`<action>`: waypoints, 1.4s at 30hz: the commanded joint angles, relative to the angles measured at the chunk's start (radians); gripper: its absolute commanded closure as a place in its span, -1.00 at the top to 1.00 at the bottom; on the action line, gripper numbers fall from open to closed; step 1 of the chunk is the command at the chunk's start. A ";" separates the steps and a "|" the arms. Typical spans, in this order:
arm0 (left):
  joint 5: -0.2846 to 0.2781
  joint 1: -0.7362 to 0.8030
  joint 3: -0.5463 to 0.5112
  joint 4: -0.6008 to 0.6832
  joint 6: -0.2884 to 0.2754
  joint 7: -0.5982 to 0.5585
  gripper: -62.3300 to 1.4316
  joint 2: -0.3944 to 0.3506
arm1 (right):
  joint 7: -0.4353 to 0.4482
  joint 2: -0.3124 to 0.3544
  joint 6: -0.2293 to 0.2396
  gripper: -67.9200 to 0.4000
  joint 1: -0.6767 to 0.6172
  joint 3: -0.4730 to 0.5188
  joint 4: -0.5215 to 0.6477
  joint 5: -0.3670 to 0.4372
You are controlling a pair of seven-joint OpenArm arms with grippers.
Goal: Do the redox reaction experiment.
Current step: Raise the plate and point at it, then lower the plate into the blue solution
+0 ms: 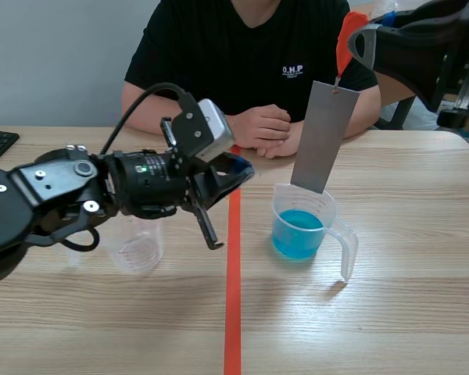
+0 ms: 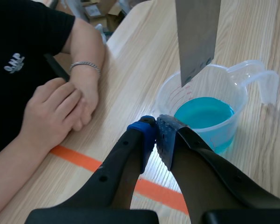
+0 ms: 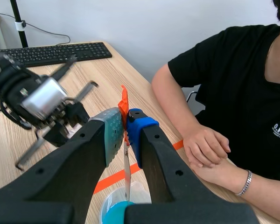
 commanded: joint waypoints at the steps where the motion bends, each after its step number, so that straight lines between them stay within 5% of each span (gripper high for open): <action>1: -0.034 0.021 -0.034 0.067 0.004 -0.017 -0.81 -0.061 | 0.015 0.013 0.005 -0.94 0.017 0.010 0.017 0.014; 10: -0.214 0.281 -0.230 0.337 0.012 -0.014 -0.81 -0.393 | 0.015 0.013 0.005 -0.94 0.017 0.010 0.017 0.014; 17: -0.295 0.659 -0.501 0.422 0.118 -0.017 -0.81 -0.532 | 0.015 0.012 0.005 -0.94 0.017 0.010 0.017 0.014; 28: -0.302 1.224 -0.895 0.426 0.187 -0.033 -0.81 -0.410 | -0.003 -0.015 0.005 -0.94 0.017 0.010 0.017 0.001; 42: -0.286 1.461 -0.962 0.426 0.222 0.010 -0.81 -0.234 | 0.021 -0.031 0.005 -0.94 0.017 0.008 -0.018 -0.050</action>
